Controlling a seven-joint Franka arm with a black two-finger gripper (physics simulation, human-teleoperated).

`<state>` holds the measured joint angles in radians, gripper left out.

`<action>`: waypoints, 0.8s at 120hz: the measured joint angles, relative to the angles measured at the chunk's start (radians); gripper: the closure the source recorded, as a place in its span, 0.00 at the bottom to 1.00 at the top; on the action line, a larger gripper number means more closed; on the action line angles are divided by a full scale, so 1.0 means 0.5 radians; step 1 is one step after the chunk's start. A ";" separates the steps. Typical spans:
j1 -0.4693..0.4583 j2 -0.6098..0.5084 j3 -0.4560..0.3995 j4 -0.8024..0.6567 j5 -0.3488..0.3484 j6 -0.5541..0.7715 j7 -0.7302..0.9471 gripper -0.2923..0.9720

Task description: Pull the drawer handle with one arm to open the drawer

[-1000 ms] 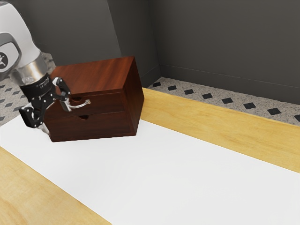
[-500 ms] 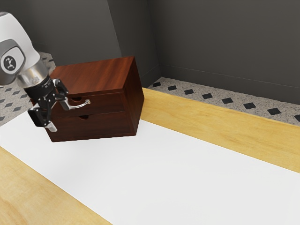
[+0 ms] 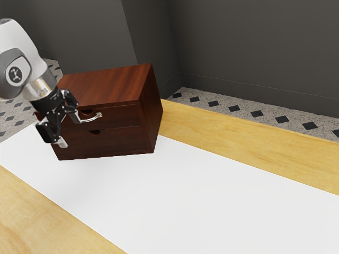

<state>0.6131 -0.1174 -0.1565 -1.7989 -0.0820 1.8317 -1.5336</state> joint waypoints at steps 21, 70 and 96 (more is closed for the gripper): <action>0.000 0.052 0.000 0.017 0.000 0.058 -0.005 0.23; -0.001 0.146 0.000 0.109 0.000 0.118 -0.013 0.23; -0.002 0.227 0.000 0.176 0.001 0.140 -0.015 0.23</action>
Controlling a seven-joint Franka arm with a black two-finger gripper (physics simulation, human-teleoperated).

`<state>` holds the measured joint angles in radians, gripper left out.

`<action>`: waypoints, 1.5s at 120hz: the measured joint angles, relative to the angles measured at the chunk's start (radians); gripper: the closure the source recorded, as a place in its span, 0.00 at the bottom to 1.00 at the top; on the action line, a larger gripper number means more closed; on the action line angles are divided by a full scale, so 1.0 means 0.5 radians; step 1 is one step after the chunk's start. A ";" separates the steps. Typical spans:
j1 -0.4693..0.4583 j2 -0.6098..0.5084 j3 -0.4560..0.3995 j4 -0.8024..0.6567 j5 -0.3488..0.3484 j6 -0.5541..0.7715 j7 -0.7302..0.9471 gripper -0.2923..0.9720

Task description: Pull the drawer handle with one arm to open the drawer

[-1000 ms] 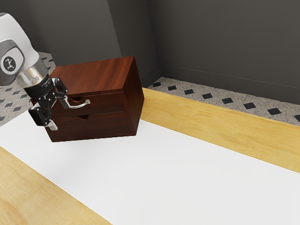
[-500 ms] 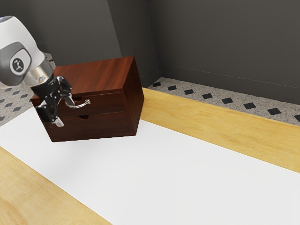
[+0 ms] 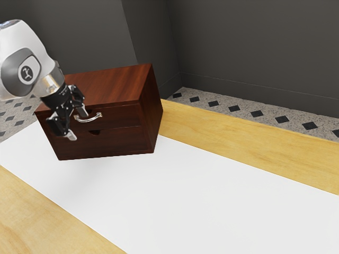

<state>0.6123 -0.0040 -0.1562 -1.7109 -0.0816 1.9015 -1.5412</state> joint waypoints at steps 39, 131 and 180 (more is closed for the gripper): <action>-0.002 0.076 0.015 0.084 0.037 0.011 -0.001 0.23; 0.035 0.234 0.045 0.197 0.063 0.030 0.018 0.41; 0.021 0.209 0.046 0.124 0.062 0.082 0.029 0.44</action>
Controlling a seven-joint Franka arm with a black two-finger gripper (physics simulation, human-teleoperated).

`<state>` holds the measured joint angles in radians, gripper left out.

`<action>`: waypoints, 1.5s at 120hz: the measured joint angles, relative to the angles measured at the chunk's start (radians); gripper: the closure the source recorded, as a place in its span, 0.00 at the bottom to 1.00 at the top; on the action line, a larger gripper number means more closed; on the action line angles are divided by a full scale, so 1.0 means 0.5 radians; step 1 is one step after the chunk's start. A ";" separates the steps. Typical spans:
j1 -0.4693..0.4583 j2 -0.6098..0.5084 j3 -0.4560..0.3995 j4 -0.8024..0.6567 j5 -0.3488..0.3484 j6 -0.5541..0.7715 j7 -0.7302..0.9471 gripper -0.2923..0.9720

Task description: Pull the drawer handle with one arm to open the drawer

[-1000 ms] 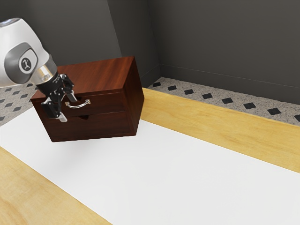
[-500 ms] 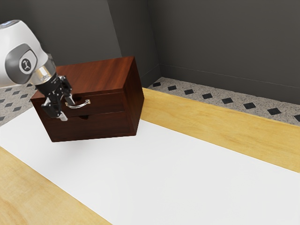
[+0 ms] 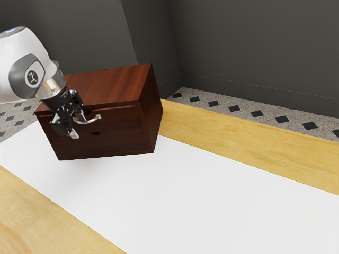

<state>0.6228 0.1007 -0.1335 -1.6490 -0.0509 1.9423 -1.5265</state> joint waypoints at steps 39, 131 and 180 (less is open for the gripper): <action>-0.002 -0.086 0.000 -0.167 -0.006 0.062 0.004 0.44; -0.005 -0.479 0.000 -0.598 -0.008 0.116 -0.001 0.44; -0.011 -0.642 0.001 -0.779 -0.019 0.112 -0.008 0.45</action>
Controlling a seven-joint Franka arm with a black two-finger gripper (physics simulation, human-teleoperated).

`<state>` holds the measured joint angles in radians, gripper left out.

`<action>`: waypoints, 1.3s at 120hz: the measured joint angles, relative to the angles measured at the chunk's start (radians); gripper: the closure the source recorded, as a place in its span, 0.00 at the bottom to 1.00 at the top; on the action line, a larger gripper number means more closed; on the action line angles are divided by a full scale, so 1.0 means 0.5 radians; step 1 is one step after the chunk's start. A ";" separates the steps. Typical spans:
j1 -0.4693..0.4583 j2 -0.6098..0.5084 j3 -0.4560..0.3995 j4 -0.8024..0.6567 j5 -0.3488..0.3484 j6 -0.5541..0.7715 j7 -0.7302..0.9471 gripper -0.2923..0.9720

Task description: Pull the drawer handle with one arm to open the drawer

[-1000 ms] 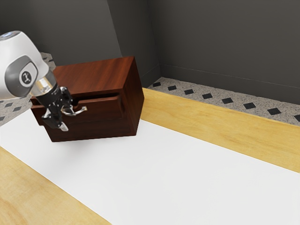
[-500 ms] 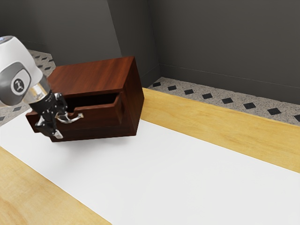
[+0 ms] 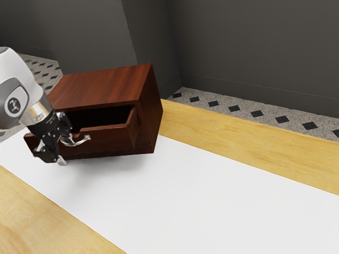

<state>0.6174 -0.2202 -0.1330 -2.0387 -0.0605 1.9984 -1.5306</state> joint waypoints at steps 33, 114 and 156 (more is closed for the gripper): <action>-0.001 -0.121 0.003 -0.124 -0.036 0.003 -0.016 0.47; -0.019 -0.396 0.002 -0.372 -0.054 0.004 -0.098 0.48; -0.076 -0.491 0.053 -0.454 -0.047 0.003 -0.119 0.49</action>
<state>0.5796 -0.4656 -0.1065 -2.2657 -0.0838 2.0001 -1.5900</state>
